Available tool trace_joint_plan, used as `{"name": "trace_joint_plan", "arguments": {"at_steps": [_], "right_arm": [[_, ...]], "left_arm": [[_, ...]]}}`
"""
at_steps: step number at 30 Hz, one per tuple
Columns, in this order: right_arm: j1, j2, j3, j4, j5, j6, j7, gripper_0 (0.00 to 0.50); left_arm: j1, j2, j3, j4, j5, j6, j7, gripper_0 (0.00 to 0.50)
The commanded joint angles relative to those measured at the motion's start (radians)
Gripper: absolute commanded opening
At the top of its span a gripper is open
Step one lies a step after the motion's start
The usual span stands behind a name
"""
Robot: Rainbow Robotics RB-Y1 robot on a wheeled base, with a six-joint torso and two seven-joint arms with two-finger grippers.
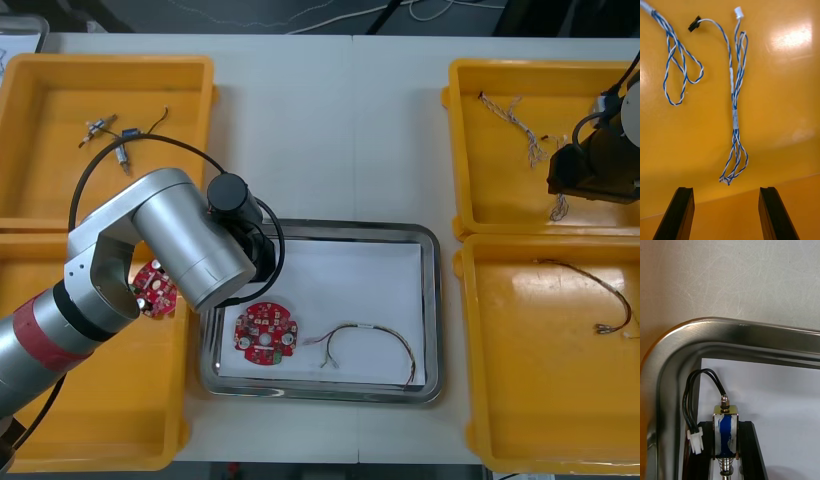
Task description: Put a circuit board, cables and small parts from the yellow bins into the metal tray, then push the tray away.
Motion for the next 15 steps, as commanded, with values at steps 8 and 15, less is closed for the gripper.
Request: {"name": "trace_joint_plan", "arguments": {"at_steps": [8, 15], "right_arm": [[-0.164, 0.000, -0.026, 0.244, -0.076, -0.039, 0.239, 0.496], [-0.187, 0.001, 0.013, 0.322, -0.082, -0.108, 0.268, 0.496]], "left_arm": [[0.014, -0.021, -0.016, -0.008, -0.011, -0.021, -0.009, 0.361], [0.012, -0.025, -0.009, -0.011, -0.008, -0.021, 0.010, 0.477]]}}
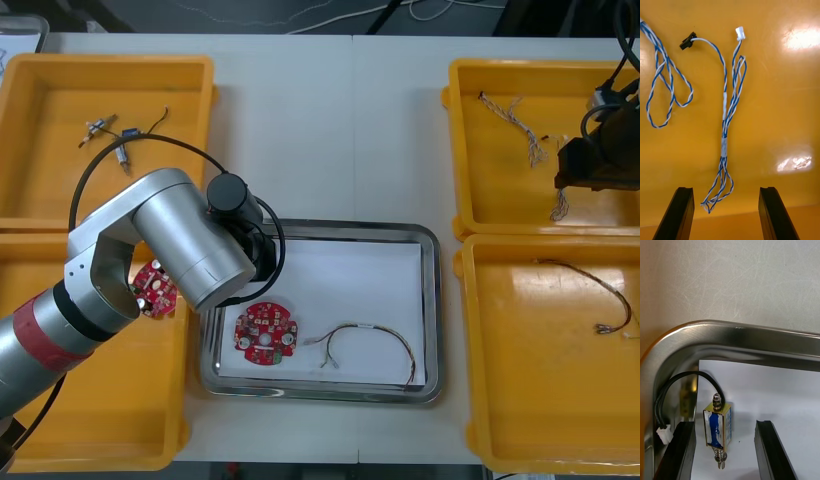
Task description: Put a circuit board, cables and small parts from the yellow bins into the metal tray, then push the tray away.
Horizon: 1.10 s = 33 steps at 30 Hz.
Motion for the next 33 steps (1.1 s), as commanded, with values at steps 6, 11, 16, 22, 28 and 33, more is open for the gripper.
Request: {"name": "trace_joint_plan", "arguments": {"at_steps": [6, 11, 16, 22, 28, 33], "right_arm": [[-0.071, 0.018, 0.040, 0.079, -0.008, -0.083, 0.020, 0.498], [-0.077, 0.035, 0.051, 0.127, -0.005, -0.115, 0.037, 0.496], [-0.077, 0.043, 0.072, 0.148, 0.004, -0.138, 0.043, 0.497], [-0.077, 0.057, 0.076, 0.162, 0.012, -0.157, 0.045, 0.496], [-0.077, 0.063, 0.089, 0.190, 0.013, -0.198, 0.046, 0.493], [-0.077, 0.064, 0.089, 0.190, 0.021, -0.198, 0.048, 0.268]], "left_arm": [[0.012, -0.027, -0.002, -0.026, -0.005, -0.008, 0.017, 0.489], [0.012, -0.027, 0.007, -0.043, 0.006, -0.003, 0.023, 0.489], [0.011, -0.027, 0.043, -0.070, 0.038, 0.024, 0.023, 0.487], [-0.003, -0.027, 0.084, -0.122, 0.073, 0.116, 0.019, 0.488], [-0.020, -0.022, 0.138, -0.161, 0.126, 0.184, 0.022, 0.489], [-0.038, -0.022, 0.202, -0.201, 0.170, 0.256, 0.022, 0.491]]}}
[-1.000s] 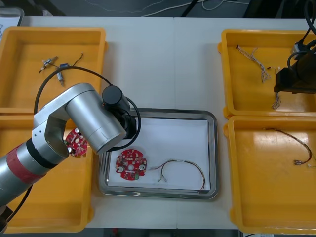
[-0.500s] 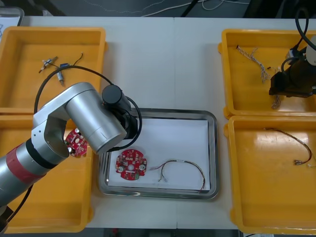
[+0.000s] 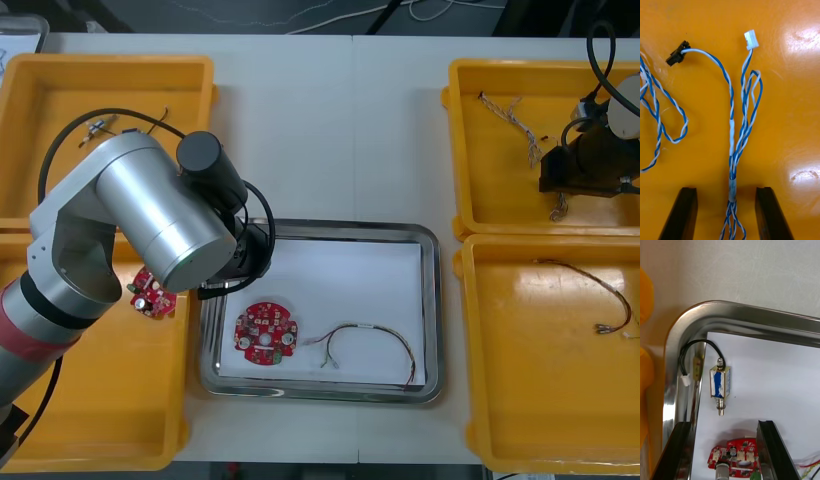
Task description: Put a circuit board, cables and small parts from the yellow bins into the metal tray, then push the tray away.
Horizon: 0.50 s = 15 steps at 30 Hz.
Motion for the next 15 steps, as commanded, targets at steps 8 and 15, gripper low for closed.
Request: {"name": "trace_joint_plan", "arguments": {"at_steps": [8, 15], "right_arm": [[-0.036, 0.018, 0.026, 0.006, 0.024, -0.007, 0.047, 0.015], [-0.036, 0.018, 0.025, 0.006, 0.022, -0.007, 0.060, 0.000]], "left_arm": [[-0.086, -0.018, 0.215, -0.080, 0.132, 0.165, 0.009, 0.489], [-0.095, -0.001, 0.296, -0.071, 0.139, 0.165, -0.014, 0.488]]}}
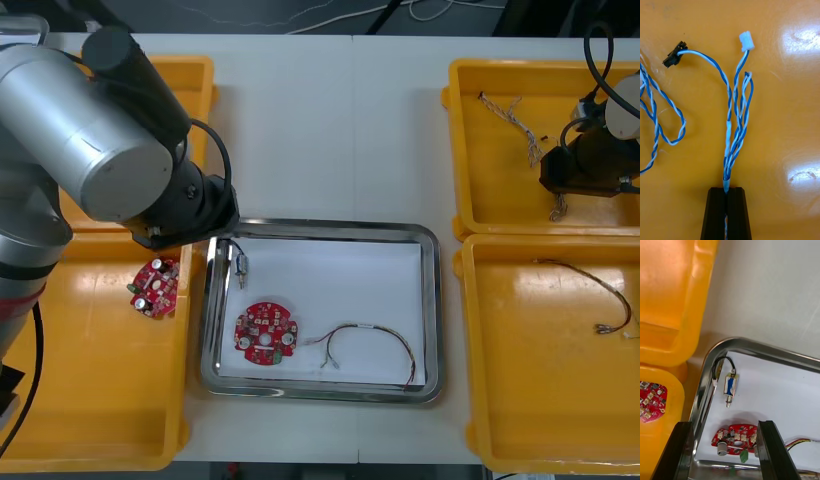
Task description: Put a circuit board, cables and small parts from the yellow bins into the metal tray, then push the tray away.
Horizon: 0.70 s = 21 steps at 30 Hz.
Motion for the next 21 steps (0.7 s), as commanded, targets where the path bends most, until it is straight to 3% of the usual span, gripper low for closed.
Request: {"name": "trace_joint_plan", "arguments": {"at_steps": [1, 13, 21], "right_arm": [[-0.031, 0.012, 0.021, -0.010, 0.009, -0.004, 0.066, 0.000], [-0.033, -0.024, -0.043, -0.147, 0.039, 0.154, 0.086, 0.000], [-0.031, -0.052, -0.120, -0.242, 0.041, 0.275, 0.105, 0.000]], "left_arm": [[-0.044, 0.009, 0.066, -0.019, 0.008, 0.009, -0.020, 0.488], [-0.090, 0.019, 0.169, 0.145, -0.055, 0.009, -0.181, 0.489], [-0.114, 0.019, 0.218, 0.293, -0.148, -0.098, -0.325, 0.488]]}}
